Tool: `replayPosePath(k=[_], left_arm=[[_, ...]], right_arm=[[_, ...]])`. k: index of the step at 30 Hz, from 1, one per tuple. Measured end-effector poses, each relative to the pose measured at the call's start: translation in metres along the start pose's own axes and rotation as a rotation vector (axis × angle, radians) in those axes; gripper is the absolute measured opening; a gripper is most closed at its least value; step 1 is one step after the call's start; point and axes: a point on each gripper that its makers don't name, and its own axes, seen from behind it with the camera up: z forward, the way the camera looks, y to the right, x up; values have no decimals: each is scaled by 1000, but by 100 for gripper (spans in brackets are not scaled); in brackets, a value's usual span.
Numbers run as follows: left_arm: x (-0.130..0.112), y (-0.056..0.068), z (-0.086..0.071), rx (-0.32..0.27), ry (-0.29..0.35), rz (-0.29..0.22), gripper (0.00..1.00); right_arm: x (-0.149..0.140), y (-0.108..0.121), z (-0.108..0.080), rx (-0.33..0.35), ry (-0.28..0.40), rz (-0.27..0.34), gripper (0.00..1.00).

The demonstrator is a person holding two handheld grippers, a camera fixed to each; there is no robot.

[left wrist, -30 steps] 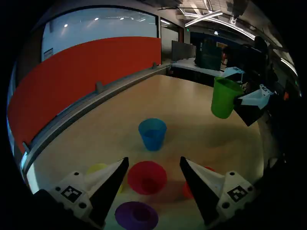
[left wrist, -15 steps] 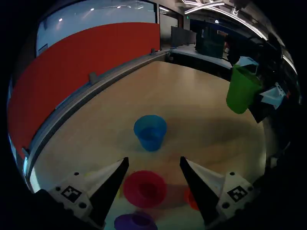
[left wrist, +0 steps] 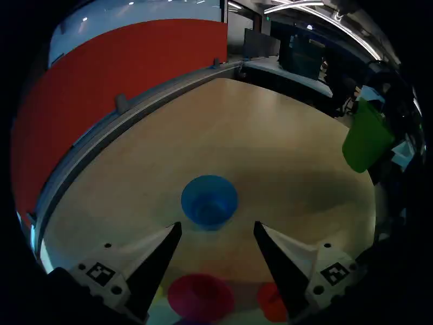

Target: Pour water

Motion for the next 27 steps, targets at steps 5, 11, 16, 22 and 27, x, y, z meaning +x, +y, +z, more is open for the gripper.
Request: replayPosePath(k=[5,11,16,22,27], left_arm=[[3,1,13,0,-26,-2,99],[6,-2,26,28,-40,2,100],[10,-6,31,42,-40,-8,99],[13,-12,36,64,-43,-1,99],[10,-15,42,82,-59,6,99]], right_arm=[[-1,6,-4,-12,-2,0,93],[-3,9,-8,-19,-6,1,93],[-6,13,-9,-24,-9,6,93],[-8,14,-10,-24,-11,8,93],[-10,14,-10,-23,-15,4,93]])
